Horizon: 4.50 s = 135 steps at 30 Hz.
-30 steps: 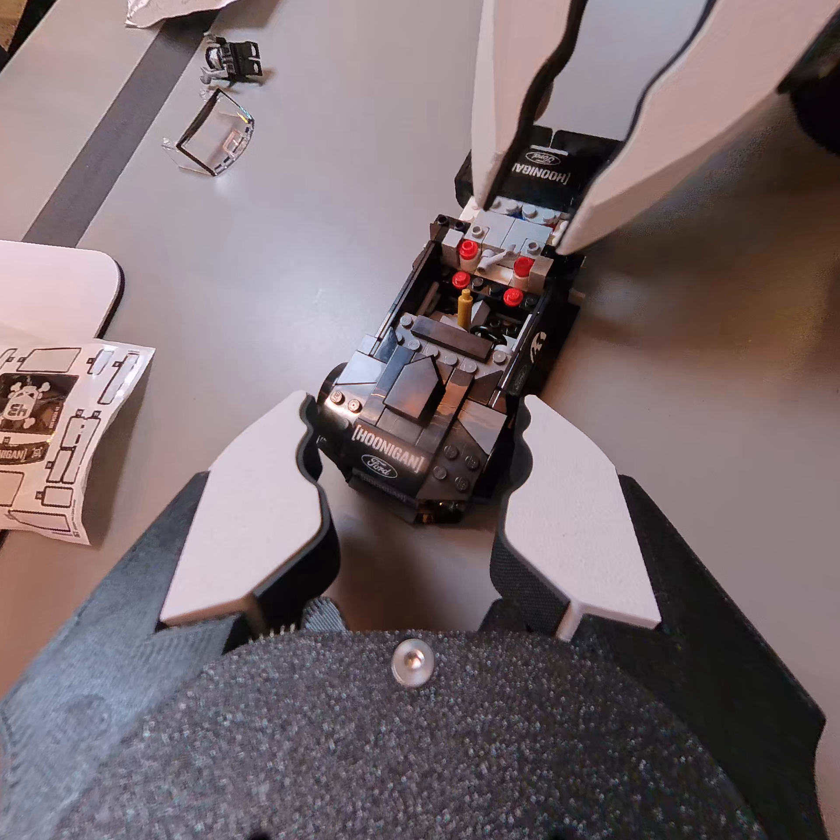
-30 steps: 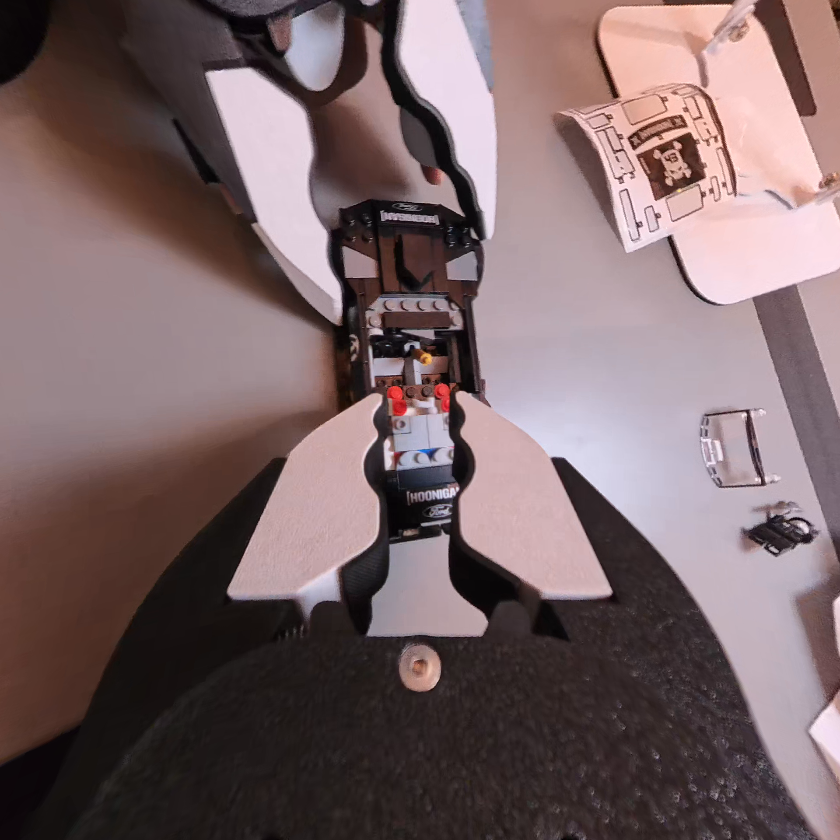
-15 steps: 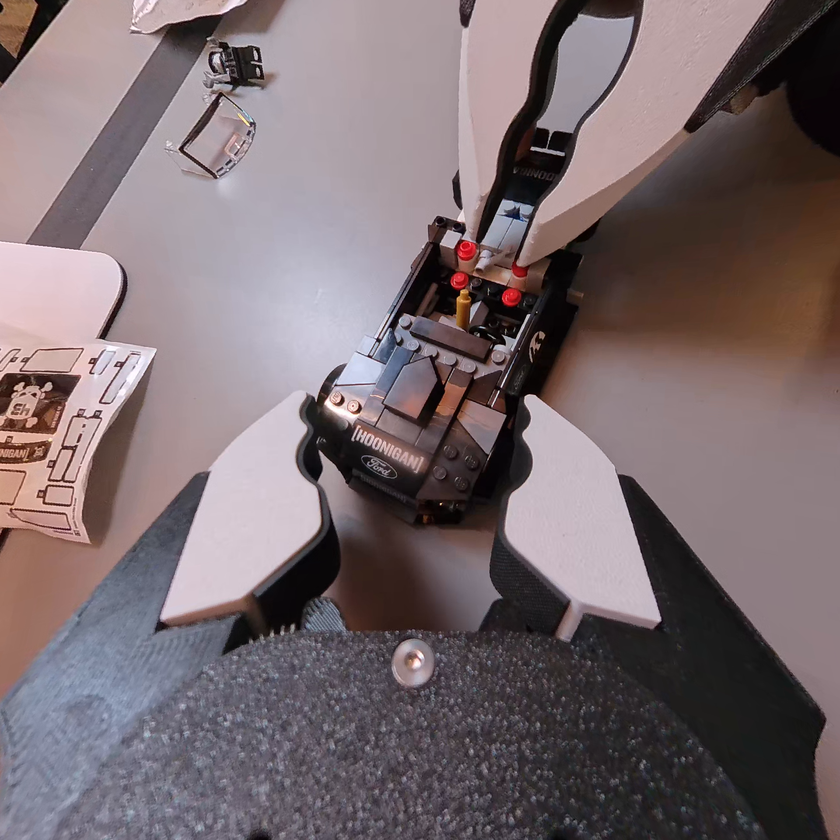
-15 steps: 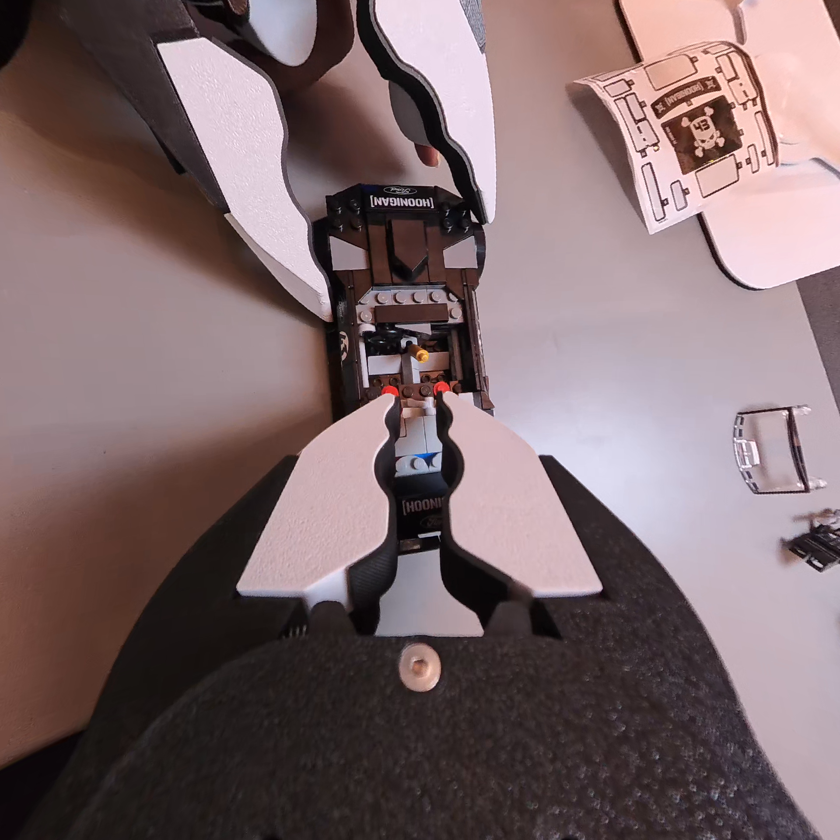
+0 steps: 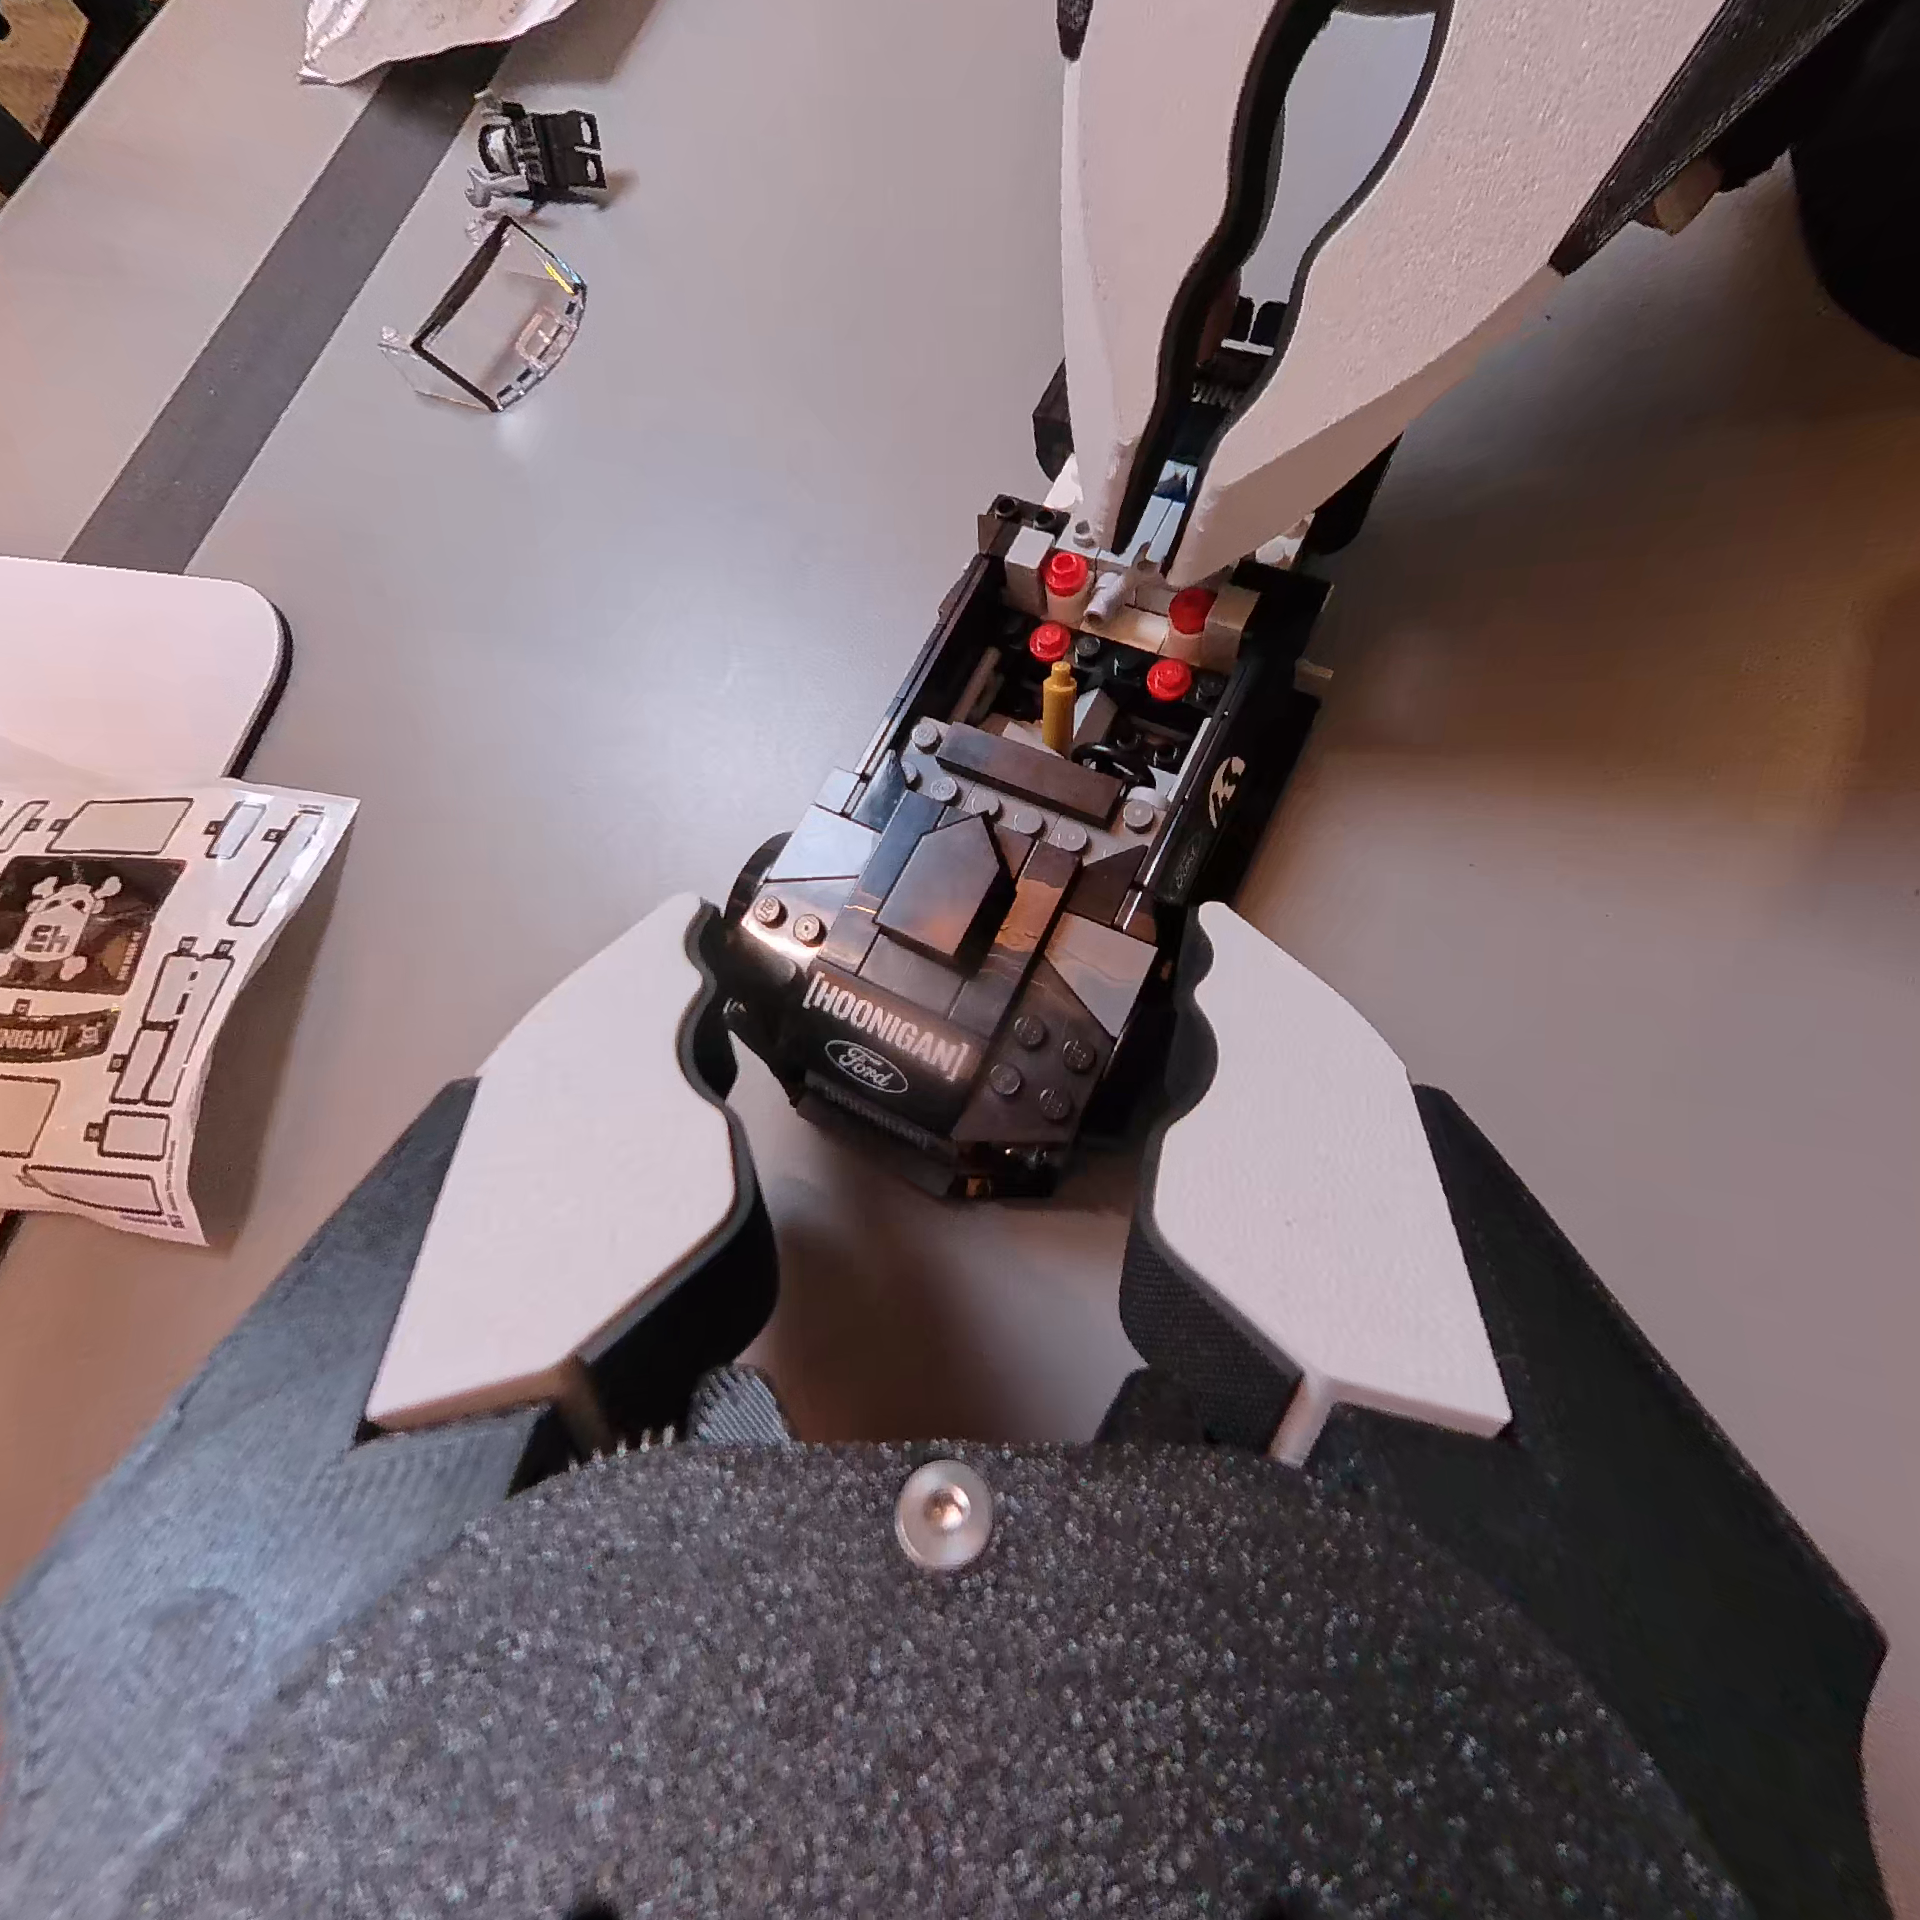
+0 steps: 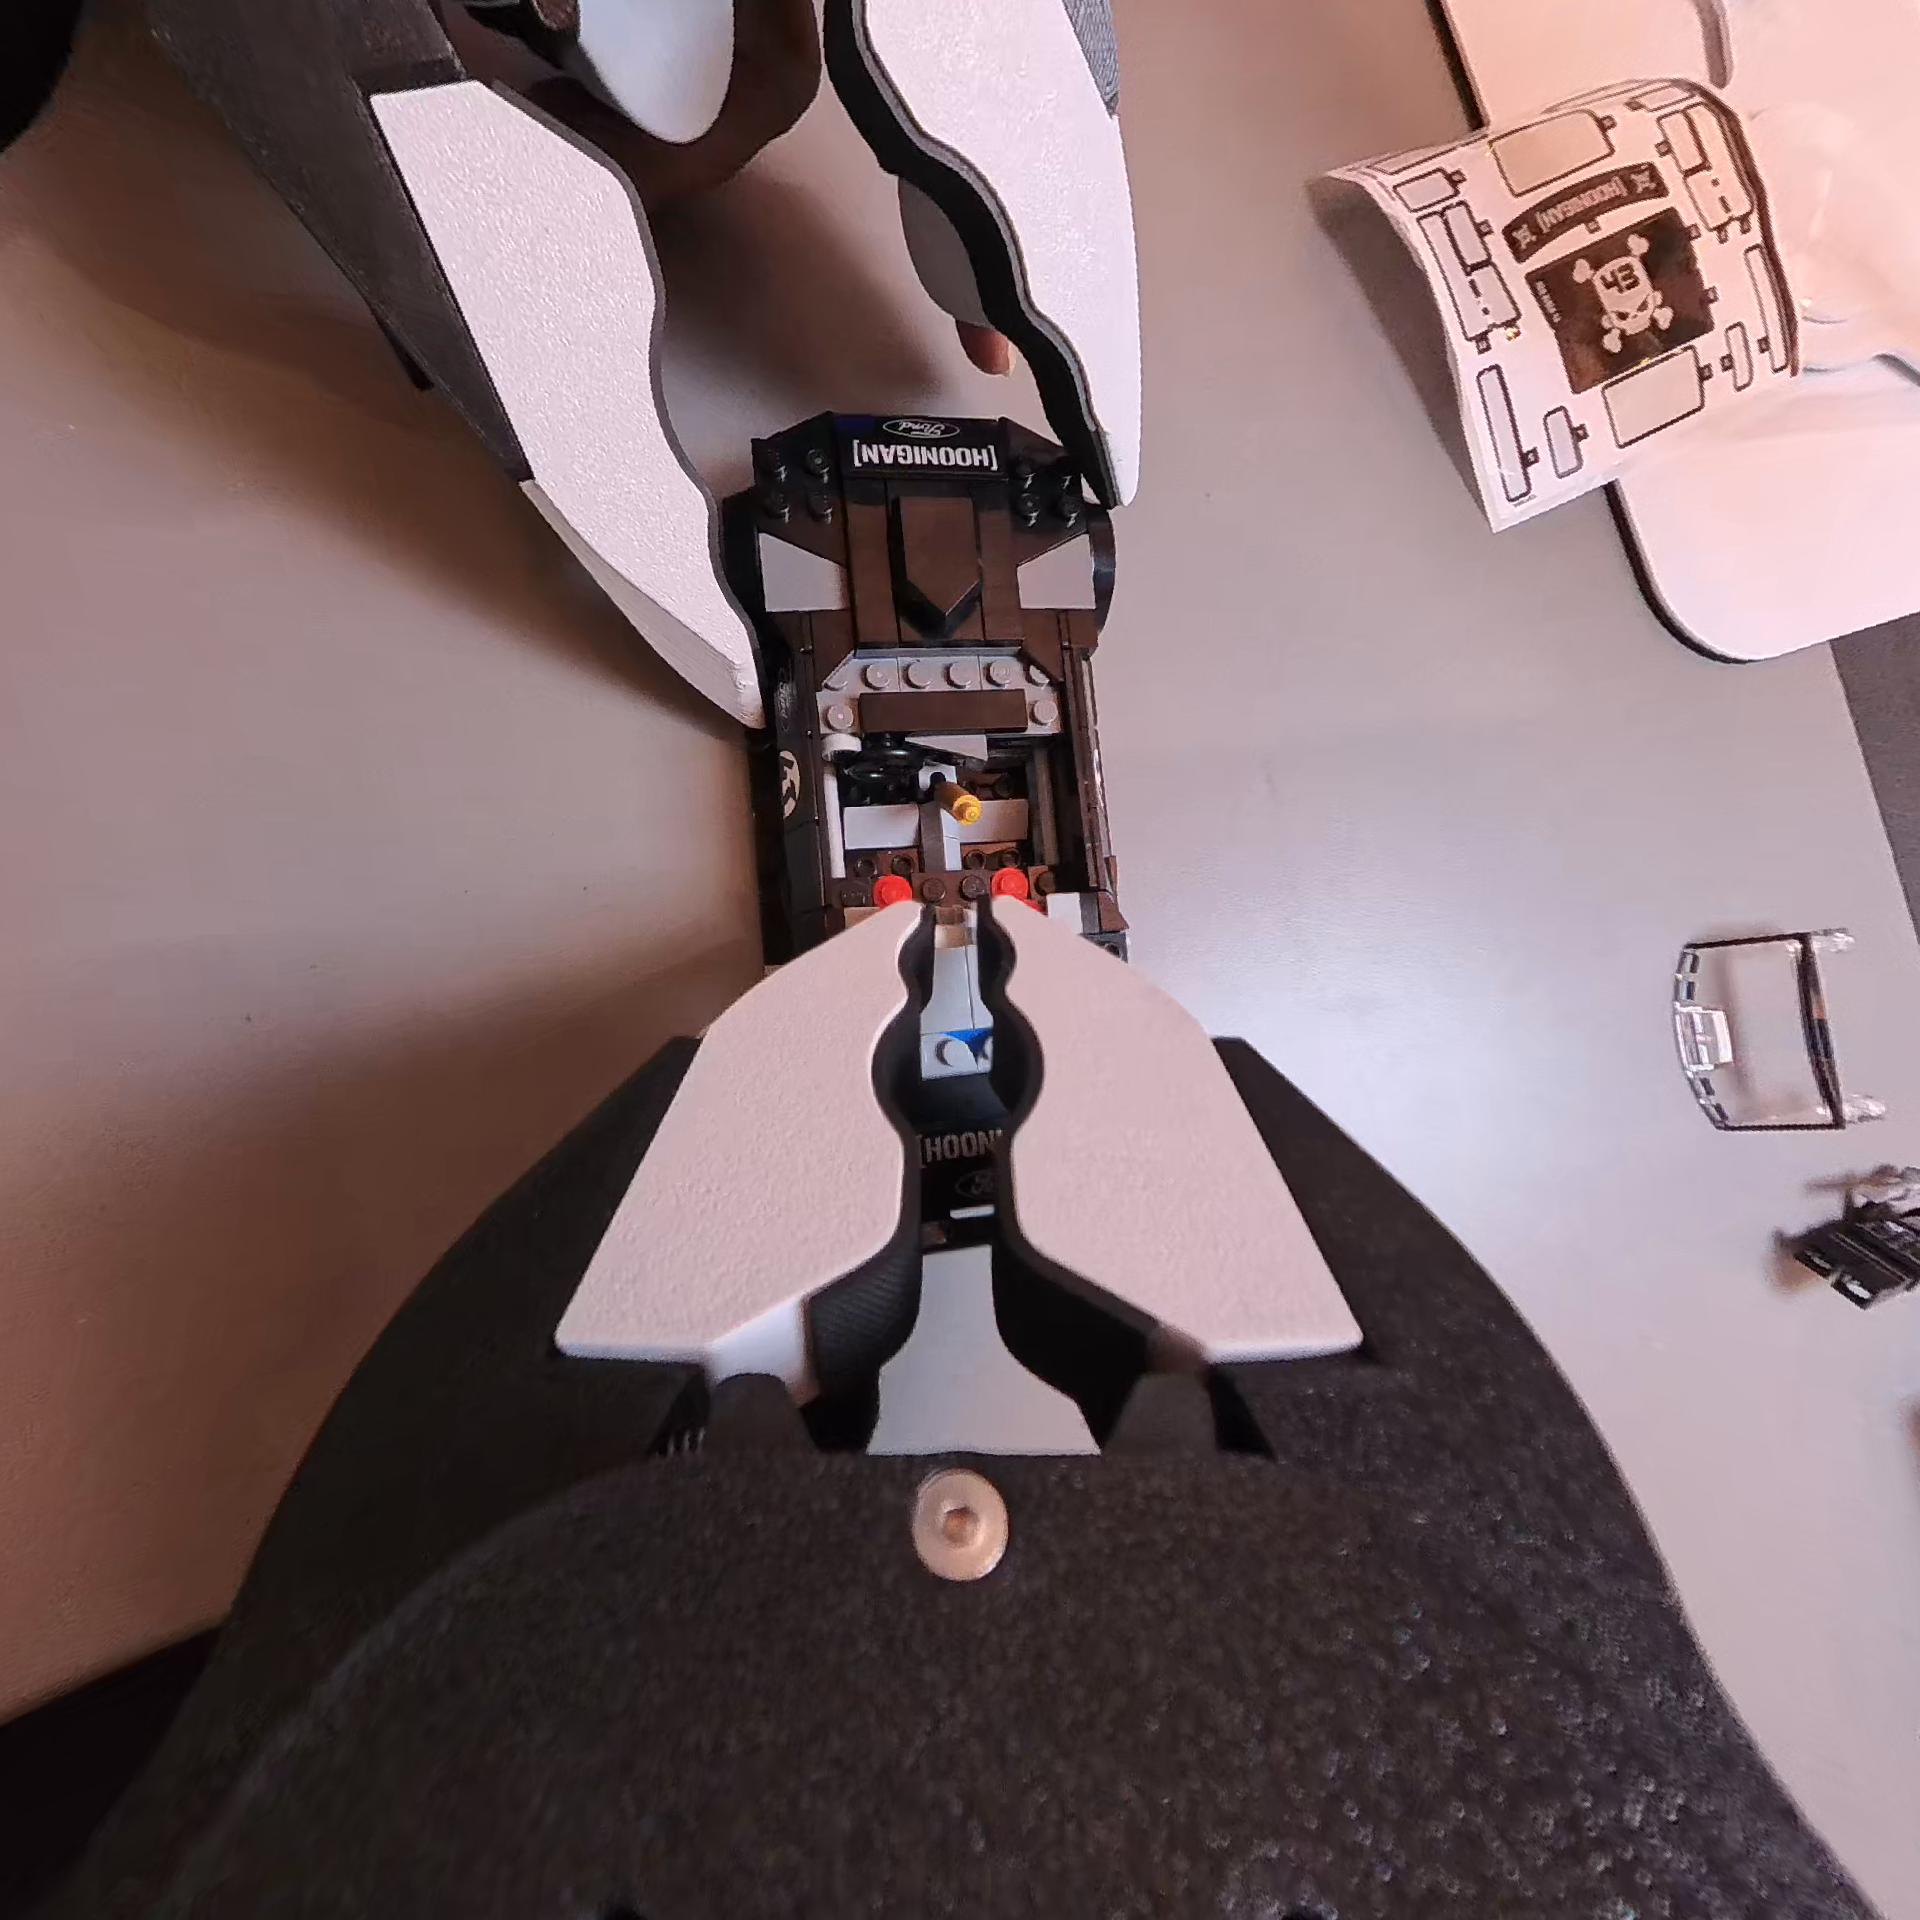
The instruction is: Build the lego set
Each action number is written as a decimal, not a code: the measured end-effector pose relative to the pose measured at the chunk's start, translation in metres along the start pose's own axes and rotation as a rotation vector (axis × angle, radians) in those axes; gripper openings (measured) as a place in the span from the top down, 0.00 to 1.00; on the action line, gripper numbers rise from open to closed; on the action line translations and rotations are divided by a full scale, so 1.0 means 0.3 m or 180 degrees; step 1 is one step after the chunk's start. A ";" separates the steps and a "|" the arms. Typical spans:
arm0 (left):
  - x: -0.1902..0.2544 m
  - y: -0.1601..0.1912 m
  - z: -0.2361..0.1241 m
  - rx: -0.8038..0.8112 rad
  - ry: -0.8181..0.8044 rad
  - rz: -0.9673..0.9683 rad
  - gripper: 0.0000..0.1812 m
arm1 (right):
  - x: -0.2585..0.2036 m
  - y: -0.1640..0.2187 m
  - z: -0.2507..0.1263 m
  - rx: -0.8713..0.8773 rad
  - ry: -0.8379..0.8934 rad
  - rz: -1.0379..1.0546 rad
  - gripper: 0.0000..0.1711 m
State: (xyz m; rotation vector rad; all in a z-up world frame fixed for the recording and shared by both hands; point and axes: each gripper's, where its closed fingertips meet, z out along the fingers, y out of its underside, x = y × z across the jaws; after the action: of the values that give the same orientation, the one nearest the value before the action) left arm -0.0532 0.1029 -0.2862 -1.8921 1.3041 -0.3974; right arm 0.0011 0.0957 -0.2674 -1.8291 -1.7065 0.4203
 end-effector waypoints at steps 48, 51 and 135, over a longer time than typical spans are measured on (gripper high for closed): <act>0.006 -0.016 0.012 0.0341 0.0777 0.0590 0.55 | -0.140 0.033 -0.018 -0.1219 -0.2067 -0.0907 0.71; 0.006 -0.016 0.010 0.0351 0.0769 0.0592 0.55 | -0.141 0.037 -0.016 -0.1280 -0.2055 -0.0936 0.72; -0.928 -0.558 -0.426 0.2164 -0.2671 -0.1017 1.00 | 0.148 -0.009 -0.303 0.2236 0.1681 0.1334 0.79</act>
State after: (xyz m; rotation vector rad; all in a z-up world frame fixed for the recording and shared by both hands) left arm -0.1448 0.3233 -0.0314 -1.4051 0.2501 -0.1335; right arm 0.0591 0.1204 -0.1881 -1.5529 -0.6879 0.5547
